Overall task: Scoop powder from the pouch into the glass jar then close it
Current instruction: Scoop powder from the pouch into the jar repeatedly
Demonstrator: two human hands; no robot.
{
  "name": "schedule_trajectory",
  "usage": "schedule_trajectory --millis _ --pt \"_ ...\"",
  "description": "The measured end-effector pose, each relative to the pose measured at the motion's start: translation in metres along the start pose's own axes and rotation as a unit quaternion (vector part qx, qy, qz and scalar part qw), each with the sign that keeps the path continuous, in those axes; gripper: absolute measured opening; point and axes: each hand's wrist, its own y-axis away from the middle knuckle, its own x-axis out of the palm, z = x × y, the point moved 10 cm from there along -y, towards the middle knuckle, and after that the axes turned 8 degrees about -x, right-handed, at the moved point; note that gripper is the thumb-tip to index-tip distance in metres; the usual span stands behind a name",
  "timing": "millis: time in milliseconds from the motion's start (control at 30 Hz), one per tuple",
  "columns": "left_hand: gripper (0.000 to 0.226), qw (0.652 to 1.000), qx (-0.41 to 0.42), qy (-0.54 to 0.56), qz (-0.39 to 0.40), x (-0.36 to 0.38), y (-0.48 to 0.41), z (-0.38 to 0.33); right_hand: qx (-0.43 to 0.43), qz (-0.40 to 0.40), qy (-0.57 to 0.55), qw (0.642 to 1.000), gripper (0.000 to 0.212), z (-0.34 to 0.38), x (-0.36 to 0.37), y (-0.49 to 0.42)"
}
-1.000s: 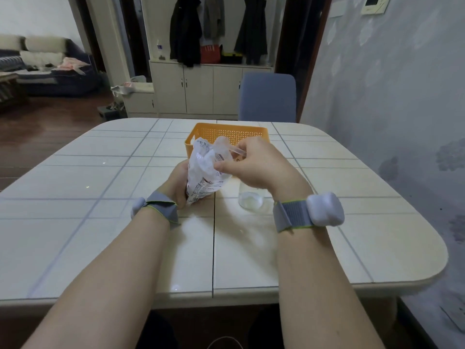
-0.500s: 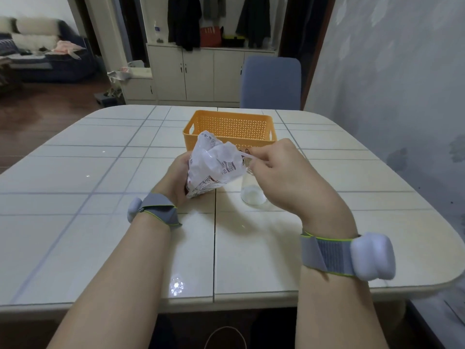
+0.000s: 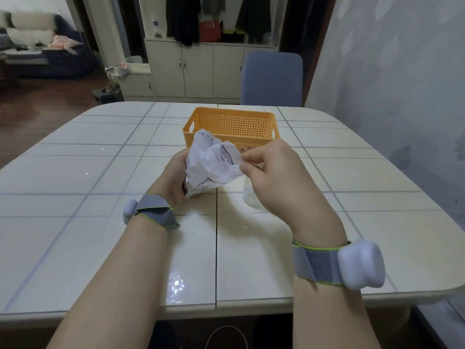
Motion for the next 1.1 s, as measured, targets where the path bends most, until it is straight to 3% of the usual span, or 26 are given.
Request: schedule_trajectory --millis 33,133,267,367,467,600,700,733,800,967,1100 --pt "0.03 1.0 -0.003 -0.004 0.004 0.001 0.001 0.001 0.002 -0.021 0.012 1.0 0.016 -0.002 -0.005 0.0" --pt "0.028 0.999 -0.016 -0.034 0.009 0.008 0.004 0.002 0.016 -0.06 0.011 0.998 0.035 -0.004 -0.014 0.003" --pt "0.064 0.998 -0.039 -0.045 0.009 0.014 0.007 0.006 0.028 -0.037 0.009 0.999 0.028 -0.001 -0.01 0.003" --pt "0.052 0.998 -0.046 -0.038 -0.014 0.005 0.005 0.005 0.046 0.005 0.037 0.998 0.02 -0.006 -0.006 0.002" --pt "0.047 0.998 -0.042 -0.053 -0.008 0.006 0.003 0.006 0.062 0.038 0.072 0.995 0.032 -0.011 -0.003 0.004" --pt "0.068 0.997 -0.047 -0.06 -0.007 0.012 0.014 0.007 0.044 -0.023 0.062 0.997 0.027 -0.003 -0.008 0.003" --pt "0.047 0.995 -0.054 -0.073 -0.038 0.008 0.014 0.004 0.051 -0.08 0.021 0.995 0.015 0.002 -0.014 0.006" --pt "0.05 0.996 -0.049 -0.067 -0.039 0.007 0.015 0.002 0.056 -0.079 0.01 0.995 0.013 0.002 -0.014 0.007" --pt "0.061 0.996 -0.046 -0.068 -0.022 0.008 0.014 0.003 0.064 -0.051 0.017 0.997 0.026 -0.002 -0.011 0.008" --pt "0.06 0.997 -0.042 -0.061 -0.034 0.008 0.014 0.002 0.106 0.018 0.063 0.992 0.045 -0.018 -0.007 0.013" --pt "0.041 0.996 -0.05 -0.043 -0.052 0.003 0.014 0.001 0.052 -0.065 0.076 0.994 0.028 -0.001 -0.022 0.014"
